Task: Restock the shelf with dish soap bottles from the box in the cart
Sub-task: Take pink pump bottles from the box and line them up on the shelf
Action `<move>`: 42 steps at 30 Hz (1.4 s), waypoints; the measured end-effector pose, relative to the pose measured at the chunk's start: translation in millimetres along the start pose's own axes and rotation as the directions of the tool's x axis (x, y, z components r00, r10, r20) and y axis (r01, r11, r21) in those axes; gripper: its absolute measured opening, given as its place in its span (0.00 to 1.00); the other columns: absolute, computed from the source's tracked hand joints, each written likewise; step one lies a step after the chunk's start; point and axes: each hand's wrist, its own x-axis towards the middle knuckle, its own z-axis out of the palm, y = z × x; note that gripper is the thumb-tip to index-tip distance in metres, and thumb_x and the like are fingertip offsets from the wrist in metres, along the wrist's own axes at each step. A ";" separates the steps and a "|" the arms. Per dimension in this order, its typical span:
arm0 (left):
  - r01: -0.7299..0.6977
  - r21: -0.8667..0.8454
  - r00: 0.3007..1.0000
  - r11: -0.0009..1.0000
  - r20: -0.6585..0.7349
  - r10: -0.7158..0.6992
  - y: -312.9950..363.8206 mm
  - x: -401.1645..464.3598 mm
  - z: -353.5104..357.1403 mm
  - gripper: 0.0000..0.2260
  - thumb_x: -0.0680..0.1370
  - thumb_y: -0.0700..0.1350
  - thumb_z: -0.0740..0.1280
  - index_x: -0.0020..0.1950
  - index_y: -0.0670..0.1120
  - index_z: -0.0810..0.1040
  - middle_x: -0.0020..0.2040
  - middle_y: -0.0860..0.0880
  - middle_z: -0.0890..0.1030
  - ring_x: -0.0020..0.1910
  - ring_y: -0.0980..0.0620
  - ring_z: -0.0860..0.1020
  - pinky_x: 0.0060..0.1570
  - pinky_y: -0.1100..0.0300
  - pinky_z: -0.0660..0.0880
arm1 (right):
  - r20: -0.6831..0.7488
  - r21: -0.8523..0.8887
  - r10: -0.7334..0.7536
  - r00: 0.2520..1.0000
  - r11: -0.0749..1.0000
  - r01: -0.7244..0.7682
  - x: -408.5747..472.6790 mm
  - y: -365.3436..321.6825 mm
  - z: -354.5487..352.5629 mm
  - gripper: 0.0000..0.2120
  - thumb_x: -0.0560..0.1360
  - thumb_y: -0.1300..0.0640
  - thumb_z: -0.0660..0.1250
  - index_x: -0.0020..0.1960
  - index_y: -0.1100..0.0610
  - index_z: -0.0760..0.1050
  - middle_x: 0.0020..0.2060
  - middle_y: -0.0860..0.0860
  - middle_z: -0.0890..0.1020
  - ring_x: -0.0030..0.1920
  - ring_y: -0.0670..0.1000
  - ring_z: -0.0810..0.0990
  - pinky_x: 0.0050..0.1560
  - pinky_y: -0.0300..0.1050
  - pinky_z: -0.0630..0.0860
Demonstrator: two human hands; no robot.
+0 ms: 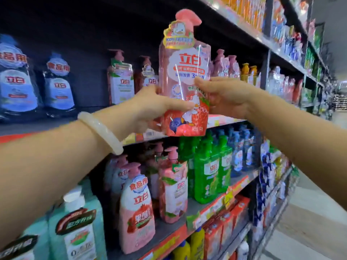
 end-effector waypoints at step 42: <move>0.302 0.155 0.901 0.941 -0.368 -0.228 -53.8 221.0 -38.6 0.25 0.68 0.38 0.76 0.63 0.47 0.73 0.56 0.48 0.82 0.56 0.48 0.79 0.54 0.51 0.77 | 0.339 -0.099 -0.039 0.940 0.992 0.077 281.9 79.3 -40.7 0.14 0.74 0.55 0.69 0.59 0.52 0.72 0.58 0.51 0.80 0.57 0.52 0.79 0.57 0.52 0.76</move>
